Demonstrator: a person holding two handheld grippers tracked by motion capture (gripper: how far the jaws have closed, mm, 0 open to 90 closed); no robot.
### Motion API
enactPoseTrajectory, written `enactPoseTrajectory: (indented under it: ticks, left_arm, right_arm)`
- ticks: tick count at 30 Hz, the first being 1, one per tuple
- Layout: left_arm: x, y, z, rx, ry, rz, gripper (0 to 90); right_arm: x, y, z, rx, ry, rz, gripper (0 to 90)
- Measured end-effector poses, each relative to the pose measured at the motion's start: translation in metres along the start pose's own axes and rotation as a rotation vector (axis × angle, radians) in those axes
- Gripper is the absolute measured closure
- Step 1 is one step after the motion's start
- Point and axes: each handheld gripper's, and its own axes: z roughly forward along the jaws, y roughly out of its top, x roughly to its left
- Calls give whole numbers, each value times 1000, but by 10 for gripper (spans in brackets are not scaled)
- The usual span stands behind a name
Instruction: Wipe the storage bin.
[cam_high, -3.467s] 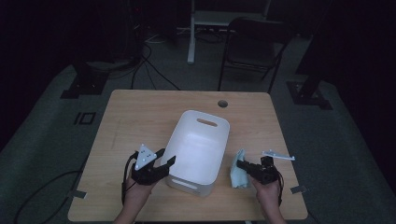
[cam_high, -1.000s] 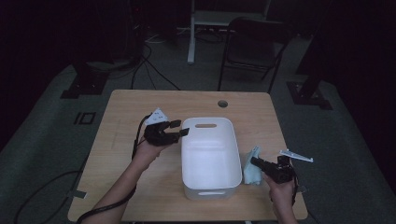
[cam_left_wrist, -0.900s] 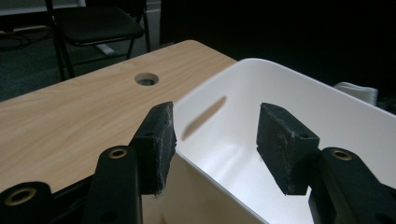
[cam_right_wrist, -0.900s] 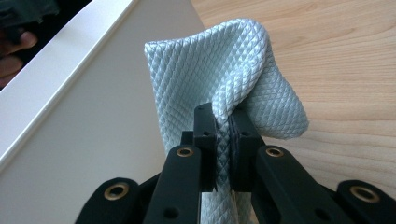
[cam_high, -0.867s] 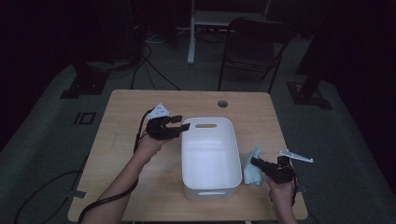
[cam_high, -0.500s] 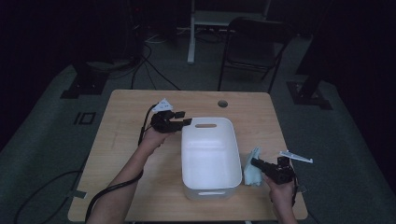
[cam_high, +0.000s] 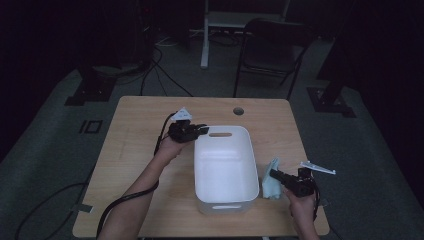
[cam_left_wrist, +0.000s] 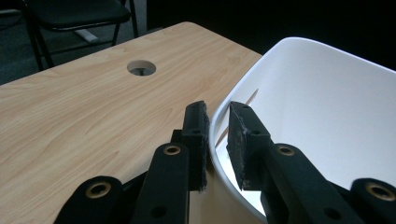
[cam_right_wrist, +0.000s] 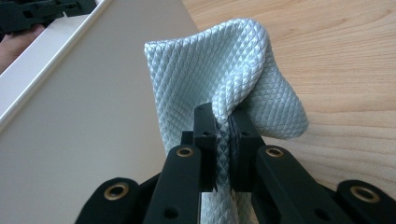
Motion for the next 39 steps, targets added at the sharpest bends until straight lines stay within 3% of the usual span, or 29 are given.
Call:
enactPoseTrajectory:
  ticks: [6, 12, 13, 14, 16, 18, 23, 28, 39]
  left_arm:
    - [-6, -2, -10, 17, 57, 32, 797]
    - [-9, -11, -28, 12, 148, 1, 805]
    - [-9, -11, -28, 12, 148, 1, 805]
    - [-10, -15, -35, 4, 183, -18, 805]
    - [-10, -19, -42, -5, 201, -42, 804]
    - [-11, -23, -49, -8, 218, -38, 804]
    - [-11, -29, -61, -15, 223, -69, 805]
    - [-9, -32, -68, -26, 216, -73, 803]
    - [2, -27, -61, -6, 150, -59, 738]
  right_arm:
    - [-1, 1, -1, -6, -1, 0, 838]
    - [-4, 2, -5, -20, -4, 15, 838]
    - [-4, 2, -5, -20, -4, 15, 838]
    - [-4, 2, -5, -21, -5, 16, 838]
    - [-4, 2, -6, -20, -2, 20, 838]
    - [-4, 2, -5, -21, -2, 18, 838]
    - [-2, 2, -4, -17, 0, 14, 838]
    - [-1, 2, -4, -18, -1, 13, 838]
    - [-1, 2, -3, -17, -5, 12, 838]
